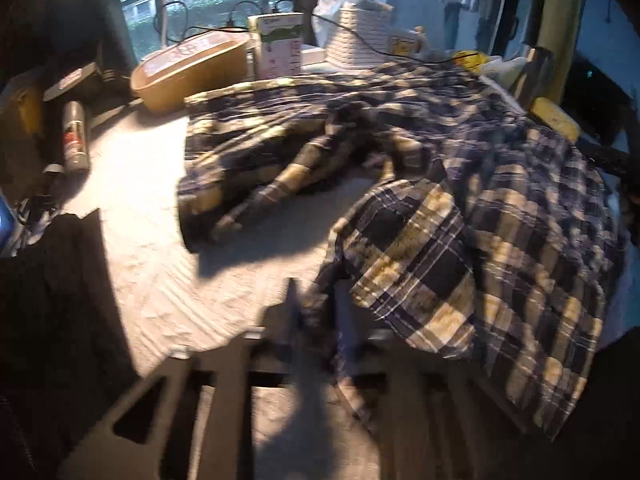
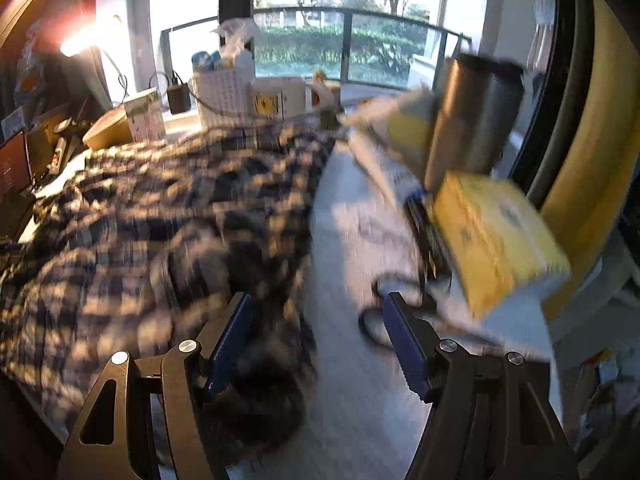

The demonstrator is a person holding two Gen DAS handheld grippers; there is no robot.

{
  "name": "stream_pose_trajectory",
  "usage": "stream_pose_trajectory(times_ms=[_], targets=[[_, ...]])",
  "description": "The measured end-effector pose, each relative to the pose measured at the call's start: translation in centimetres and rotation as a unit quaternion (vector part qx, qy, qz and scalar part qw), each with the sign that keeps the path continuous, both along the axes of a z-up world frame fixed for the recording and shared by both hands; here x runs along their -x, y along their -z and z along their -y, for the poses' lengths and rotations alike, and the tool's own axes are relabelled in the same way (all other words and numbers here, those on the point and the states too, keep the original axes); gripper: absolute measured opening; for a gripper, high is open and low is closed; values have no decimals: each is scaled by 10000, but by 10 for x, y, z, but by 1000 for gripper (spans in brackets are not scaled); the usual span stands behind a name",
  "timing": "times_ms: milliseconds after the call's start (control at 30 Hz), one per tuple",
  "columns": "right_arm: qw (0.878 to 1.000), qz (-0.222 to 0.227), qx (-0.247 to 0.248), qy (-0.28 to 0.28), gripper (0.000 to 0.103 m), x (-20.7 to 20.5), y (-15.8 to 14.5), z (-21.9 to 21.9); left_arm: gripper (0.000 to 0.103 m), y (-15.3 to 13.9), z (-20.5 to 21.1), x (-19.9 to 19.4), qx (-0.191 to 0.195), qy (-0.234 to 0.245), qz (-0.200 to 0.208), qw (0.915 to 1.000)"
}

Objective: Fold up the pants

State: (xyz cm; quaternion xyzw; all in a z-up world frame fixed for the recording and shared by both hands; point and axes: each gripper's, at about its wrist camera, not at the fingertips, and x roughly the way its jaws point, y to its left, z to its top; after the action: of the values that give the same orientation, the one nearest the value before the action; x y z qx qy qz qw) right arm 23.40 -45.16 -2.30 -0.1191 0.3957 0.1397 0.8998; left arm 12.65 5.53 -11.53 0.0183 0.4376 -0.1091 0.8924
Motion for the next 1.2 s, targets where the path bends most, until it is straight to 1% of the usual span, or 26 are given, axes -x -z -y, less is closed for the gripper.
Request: stream_pose_trajectory(times_ms=[33, 67, 100, 133, 200, 267, 333, 400, 433, 467, 533, 567, 633, 700, 733, 767, 800, 900, 967, 1033, 1100, 1167, 1200], targets=[[10000, -26, -64, -36, 70, 3, 3, 3, 4, -1, -3, -2, 37, -50, -29, 10000], [9998, -58, -185, -84, 70, 6, 6, 5, 3, -1, -7, -4, -46, -142, -5, 9999], [9995, -95, -298, -104, 70, 7, 10, 7, 3, -2, -11, -6, -227, -248, 45, 9994], [9991, -134, -394, -88, 70, 8, 13, 9, 3, -2, -13, -6, -262, -295, 54, 9992], [9987, -211, -471, -49, 70, 5, 19, 9, 3, -5, -27, -9, -260, -480, 102, 9985], [9979, -311, -576, 0, 70, 2, 23, 9, 3, -8, -35, -13, -271, -583, 167, 9978], [9976, -388, -574, -38, 69, 0, 26, 5, 3, -8, -44, -17, -224, -660, 204, 9974], [9972, -416, -611, -95, 52, 0, 25, 1, 3, -9, -47, -22, -216, -672, 229, 9972], [9965, -455, -688, -138, 41, 1, 24, -2, 3, -9, -49, -26, -212, -695, 276, 9970], [9968, -455, -639, -119, 36, 2, 23, -6, 3, -9, -49, -30, -219, -689, 289, 9970], [9984, -407, -404, -31, 29, 6, 20, -14, 3, -10, -51, -39, -226, -730, 336, 9965], [9988, -371, -312, 74, 29, 8, 18, -17, 4, -11, -53, -42, -194, -748, 334, 9964], [9985, -321, -383, 214, 28, 12, 12, -21, 7, -15, -56, -46, -105, -796, 363, 9961], [9986, -231, -352, 316, 28, 16, 7, -23, 21, -17, -56, -48, -100, -808, 231, 9964], [9987, -169, -309, 371, 28, 18, 4, -25, 41, -20, -55, -45, -145, -828, 150, 9964], [9987, -102, -278, 424, 28, 21, 1, -25, 55, -23, -54, -40, -130, -838, 156, 9963], [9986, -64, -285, 442, 28, 22, -1, -25, 57, -28, -51, -30, -59, -784, 212, 9967], [9979, -2, -322, 554, 29, 26, -5, -21, 58, -38, -38, 1, 96, -522, 297, 9982], [9971, 8, -429, 623, 29, 27, -6, -17, 58, -39, -19, 29, 266, -280, 285, 9988], [9965, 29, -419, 716, 30, 31, -8, -15, 58, -37, -4, 49, 356, -95, 276, 9989], [9961, 84, -423, 773, 39, 34, -11, -14, 58, -34, 10, 66, 461, -28, 265, 9986], [9958, 173, -451, 773, 65, 42, -16, -12, 58, -28, 24, 82, 591, 56, 190, 9981], [9957, 229, -440, 779, 68, 46, -18, -11, 58, -26, 32, 91, 603, 151, 185, 9979]])
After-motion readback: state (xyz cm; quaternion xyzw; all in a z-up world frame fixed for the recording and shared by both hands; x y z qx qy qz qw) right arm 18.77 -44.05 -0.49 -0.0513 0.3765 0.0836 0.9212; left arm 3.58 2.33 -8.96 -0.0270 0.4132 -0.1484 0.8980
